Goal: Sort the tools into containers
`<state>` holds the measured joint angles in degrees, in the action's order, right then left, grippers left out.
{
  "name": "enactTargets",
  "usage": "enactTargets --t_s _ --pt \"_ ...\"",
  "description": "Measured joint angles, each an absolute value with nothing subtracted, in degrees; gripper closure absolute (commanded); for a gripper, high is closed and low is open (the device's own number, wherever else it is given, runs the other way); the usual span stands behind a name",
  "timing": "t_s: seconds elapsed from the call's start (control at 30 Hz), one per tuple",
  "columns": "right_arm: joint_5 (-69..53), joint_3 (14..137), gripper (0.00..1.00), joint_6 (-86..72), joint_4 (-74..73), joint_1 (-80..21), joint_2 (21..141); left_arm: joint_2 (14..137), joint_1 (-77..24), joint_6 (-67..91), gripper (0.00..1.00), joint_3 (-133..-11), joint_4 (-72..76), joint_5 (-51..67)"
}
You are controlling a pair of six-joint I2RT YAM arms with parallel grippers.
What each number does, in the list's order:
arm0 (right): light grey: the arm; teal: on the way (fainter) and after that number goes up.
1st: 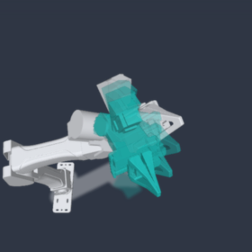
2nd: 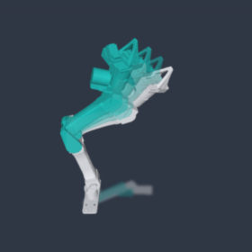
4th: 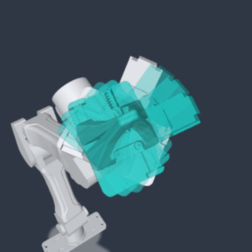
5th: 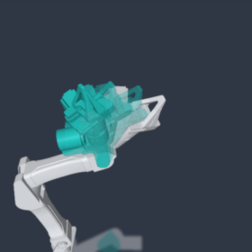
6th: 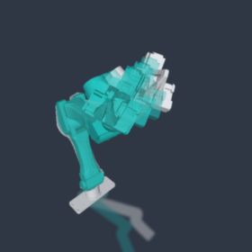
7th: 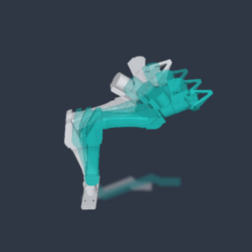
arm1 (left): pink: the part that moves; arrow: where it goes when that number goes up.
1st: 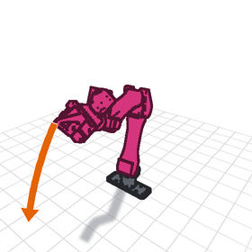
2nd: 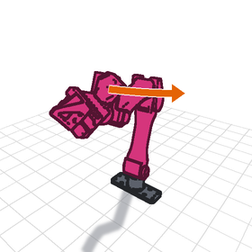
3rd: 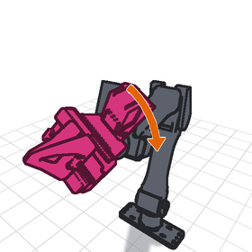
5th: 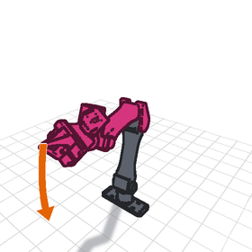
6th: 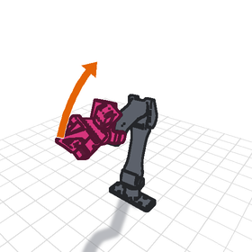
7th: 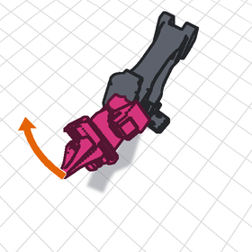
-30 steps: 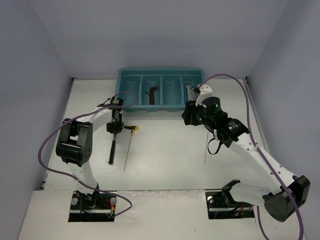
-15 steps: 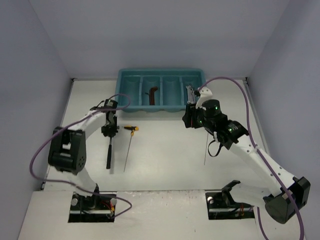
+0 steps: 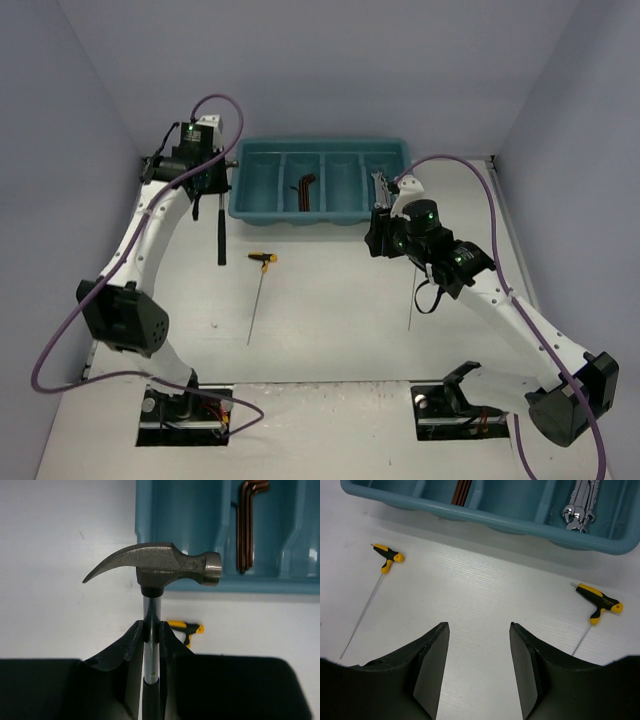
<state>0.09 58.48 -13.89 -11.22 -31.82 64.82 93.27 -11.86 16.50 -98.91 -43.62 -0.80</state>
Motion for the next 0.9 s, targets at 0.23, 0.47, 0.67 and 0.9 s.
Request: enactTargets --t_s 0.23,0.47,0.67,0.9 --pt "0.23 58.51 0.51 -14.14 -11.98 -31.79 64.87 111.5 -11.86 16.33 1.0 -118.15 -44.84 -0.74" --pt "0.25 58.87 0.51 -14.86 -13.04 -31.79 65.53 128.25 -12.08 15.83 1.0 -133.72 -46.63 -2.03" --pt "0.25 59.05 0.51 -15.34 -13.6 -31.78 65.64 135.34 -13.13 14.39 1.0 -138.16 -43.04 -5.25" --pt "0.25 59.05 0.5 -16.21 -14.26 -31.44 66.06 139.11 -14.87 12.25 1.0 -138.08 -37.56 -8.56"
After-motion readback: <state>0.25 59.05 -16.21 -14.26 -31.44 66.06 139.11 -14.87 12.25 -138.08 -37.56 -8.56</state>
